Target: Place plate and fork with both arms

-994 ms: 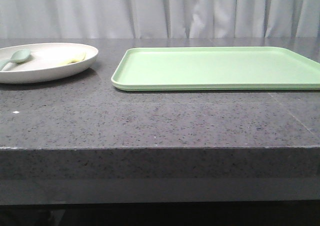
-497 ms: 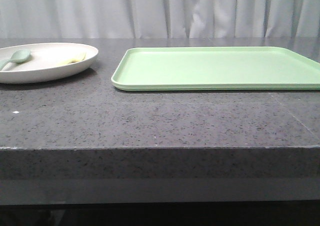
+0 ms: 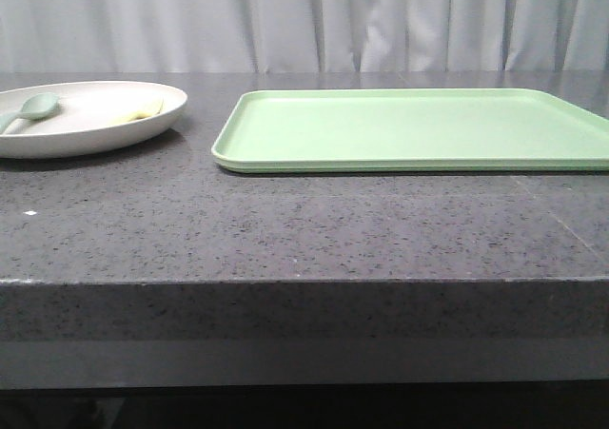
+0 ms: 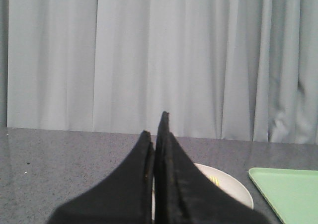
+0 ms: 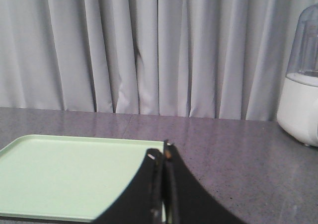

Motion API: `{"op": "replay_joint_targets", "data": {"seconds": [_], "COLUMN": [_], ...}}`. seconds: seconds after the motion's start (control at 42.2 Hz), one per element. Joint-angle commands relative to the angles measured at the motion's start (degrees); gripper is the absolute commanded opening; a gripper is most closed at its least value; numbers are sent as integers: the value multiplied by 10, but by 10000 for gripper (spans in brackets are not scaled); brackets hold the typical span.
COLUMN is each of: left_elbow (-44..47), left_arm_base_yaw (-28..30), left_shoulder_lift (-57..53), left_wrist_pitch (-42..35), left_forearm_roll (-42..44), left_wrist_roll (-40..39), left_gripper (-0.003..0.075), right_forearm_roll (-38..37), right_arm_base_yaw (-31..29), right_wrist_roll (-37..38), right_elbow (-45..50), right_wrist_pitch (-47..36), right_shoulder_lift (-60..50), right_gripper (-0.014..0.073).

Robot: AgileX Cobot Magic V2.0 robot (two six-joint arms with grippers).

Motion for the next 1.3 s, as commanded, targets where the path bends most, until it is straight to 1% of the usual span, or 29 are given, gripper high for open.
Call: {"op": "replay_joint_targets", "data": {"seconds": [0.0,0.118,0.189,0.45,0.616,1.018,1.065,1.113,1.136,1.184,1.255,1.278], "left_elbow": [-77,-140,-159,-154,-154,-153,-153,-153,-153,-153,-153,-153], "left_arm_base_yaw": [0,0,0,0,0,0,0,0,0,0,0,0], "left_shoulder_lift": [51,106,136,196,212,212,212,212,212,212,212,212], "left_wrist_pitch": [30,102,128,131,133,138,138,136,136,134,133,133], "left_forearm_roll": [-4,-4,-4,-4,-4,-4,-4,0,0,10,21,21], "left_wrist_roll": [-2,-2,-2,-2,-2,-2,-2,-2,-2,-2,-2,-2], "left_gripper": [-18,-18,-18,-18,-18,-17,-13,24,69,181,400,455], "right_forearm_roll": [-6,-7,-7,-7,-7,-7,-7,-7,-7,-11,-14,-14], "right_arm_base_yaw": [-1,-1,-1,-1,-1,-1,-1,-1,-1,-1,-1,-1], "right_wrist_roll": [-4,-4,-4,-4,-4,-4,-4,-4,-4,-4,-4,-4], "right_elbow": [-62,-103,-114,-115,-115,-114,-114,-114,-114,-114,-114,-114], "right_wrist_pitch": [10,55,66,65,61,62,62,62,62,62,62,61], "right_shoulder_lift": [49,104,133,197,202,202,202,202,202,202,202,202], "right_gripper": [-63,-63,-63,-63,-63,-63,-46,13,54,176,377,424]}}
